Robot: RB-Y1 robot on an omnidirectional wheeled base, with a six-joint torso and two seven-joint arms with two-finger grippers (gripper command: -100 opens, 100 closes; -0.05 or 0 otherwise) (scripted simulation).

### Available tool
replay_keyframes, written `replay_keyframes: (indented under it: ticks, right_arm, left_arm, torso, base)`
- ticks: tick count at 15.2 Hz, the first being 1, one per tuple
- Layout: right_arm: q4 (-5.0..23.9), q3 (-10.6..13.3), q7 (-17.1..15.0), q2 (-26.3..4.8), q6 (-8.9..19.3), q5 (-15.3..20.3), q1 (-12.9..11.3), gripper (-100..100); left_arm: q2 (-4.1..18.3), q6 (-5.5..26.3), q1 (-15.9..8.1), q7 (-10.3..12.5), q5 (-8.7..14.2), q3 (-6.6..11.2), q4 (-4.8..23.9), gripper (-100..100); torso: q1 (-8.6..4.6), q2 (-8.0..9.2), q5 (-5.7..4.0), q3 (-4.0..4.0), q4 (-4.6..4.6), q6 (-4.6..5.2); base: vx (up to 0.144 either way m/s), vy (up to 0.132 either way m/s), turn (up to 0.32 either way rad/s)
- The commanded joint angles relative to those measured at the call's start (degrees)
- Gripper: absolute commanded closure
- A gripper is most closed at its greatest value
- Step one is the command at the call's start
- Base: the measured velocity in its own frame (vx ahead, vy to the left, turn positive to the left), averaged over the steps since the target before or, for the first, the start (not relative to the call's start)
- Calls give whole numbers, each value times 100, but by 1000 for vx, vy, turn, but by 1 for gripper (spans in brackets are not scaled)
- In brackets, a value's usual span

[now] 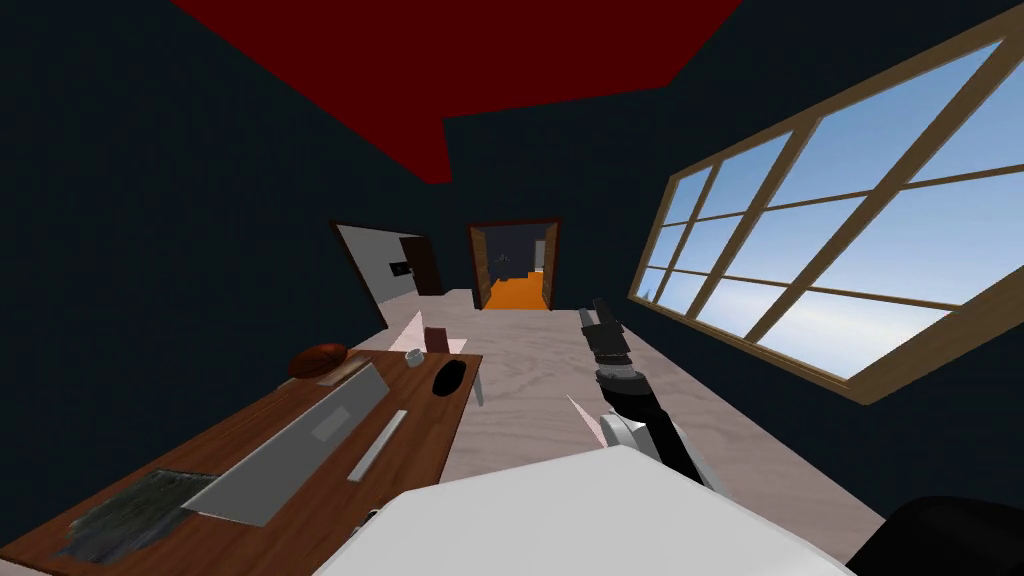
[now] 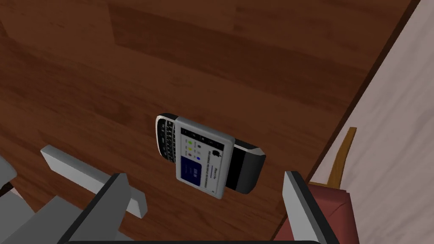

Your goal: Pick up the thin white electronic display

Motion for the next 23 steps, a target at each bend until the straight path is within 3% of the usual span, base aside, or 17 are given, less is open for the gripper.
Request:
replay_keyframes:
  ticks: [1,2,5,8,10,11,14,18,22,23]
  right_arm:
    - [0,0,0,0,0,0,0,0]
    - [0,0,0,0,0,0,0,0]
    - [0,-1,0,0,0,0,1,0]
    - [0,0,0,0,0,0,0,0]
    - [0,0,0,0,0,0,0,0]
    - [0,-1,0,0,0,0,1,0]
    - [0,0,0,0,0,0,0,0]
    - [0,0,0,0,0,0,0,0]
    - [0,-1,0,0,0,0,1,0]
    - [0,0,0,0,0,0,1,0]
  left_arm:
    - [2,218,-23,-120,55,82,211,-100]
    - [51,376,-53,-303,278,86,377,-100]
    - [51,380,-53,-303,278,86,466,-100]
    - [139,681,-107,-642,692,91,912,-100]
    - [139,681,-107,-642,692,91,936,-100]
    - [177,817,-132,-796,854,94,1128,-100]
    - [212,943,-155,-938,1053,97,1346,-100]
    - [313,1327,-225,-1373,1582,104,1948,-100]
    - [351,1483,-253,-1549,1797,108,2191,-100]
    - [349,1422,-206,-1428,1684,92,2034,-100]
  torso:
    - [0,0,0,0,0,0]
    - [2,0,0,-1,0,-2]
    - [-1,4,0,1,0,-5]
    - [-3,10,-1,5,2,-2]
    - [0,5,0,3,1,-2]
    - [-2,7,-1,3,1,-5]
    - [-5,7,-2,4,1,-1]
    - [3,0,0,0,0,0]
    - [-1,3,0,1,0,-4]
    - [-3,7,-1,3,1,-4]
  base:
    - [64,28,-220]
    - [63,24,-238]
    - [41,19,-81]
    - [39,19,-182]
    - [44,23,-123]
    - [40,14,-142]
    - [42,17,-169]
    - [58,35,-222]
    - [44,31,-113]
    - [19,15,-43]
